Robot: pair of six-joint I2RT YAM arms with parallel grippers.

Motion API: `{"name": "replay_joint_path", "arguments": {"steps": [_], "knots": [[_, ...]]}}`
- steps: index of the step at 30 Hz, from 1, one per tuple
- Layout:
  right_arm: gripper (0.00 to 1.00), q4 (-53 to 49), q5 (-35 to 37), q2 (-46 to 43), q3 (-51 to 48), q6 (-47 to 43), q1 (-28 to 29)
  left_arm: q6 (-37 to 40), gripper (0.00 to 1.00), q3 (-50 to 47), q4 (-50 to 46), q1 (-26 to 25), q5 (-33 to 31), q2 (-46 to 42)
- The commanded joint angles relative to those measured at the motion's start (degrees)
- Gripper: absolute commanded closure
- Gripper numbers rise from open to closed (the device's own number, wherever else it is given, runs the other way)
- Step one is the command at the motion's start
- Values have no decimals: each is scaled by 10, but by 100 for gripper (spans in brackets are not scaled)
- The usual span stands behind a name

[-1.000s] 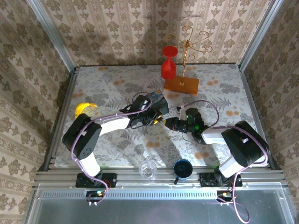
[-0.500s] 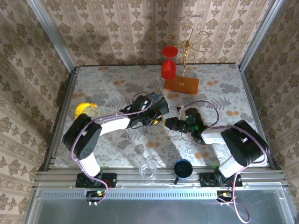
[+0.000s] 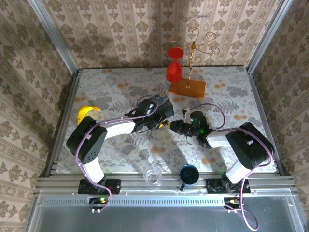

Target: Unlock the padlock with the key

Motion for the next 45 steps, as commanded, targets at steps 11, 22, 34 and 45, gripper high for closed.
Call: {"name": "replay_joint_path", "arguments": {"steps": [11, 22, 34, 45], "knots": [[100, 96, 44, 29, 19, 54, 4, -57, 33, -27, 55, -27, 102, 0], [100, 108, 51, 52, 18, 72, 9, -28, 3, -50, 30, -12, 78, -39], [100, 145, 58, 78, 18, 104, 16, 68, 22, -95, -19, 6, -50, -121], [100, 150, 71, 75, 7, 112, 23, 70, 16, -115, 53, 4, -79, -85]]}}
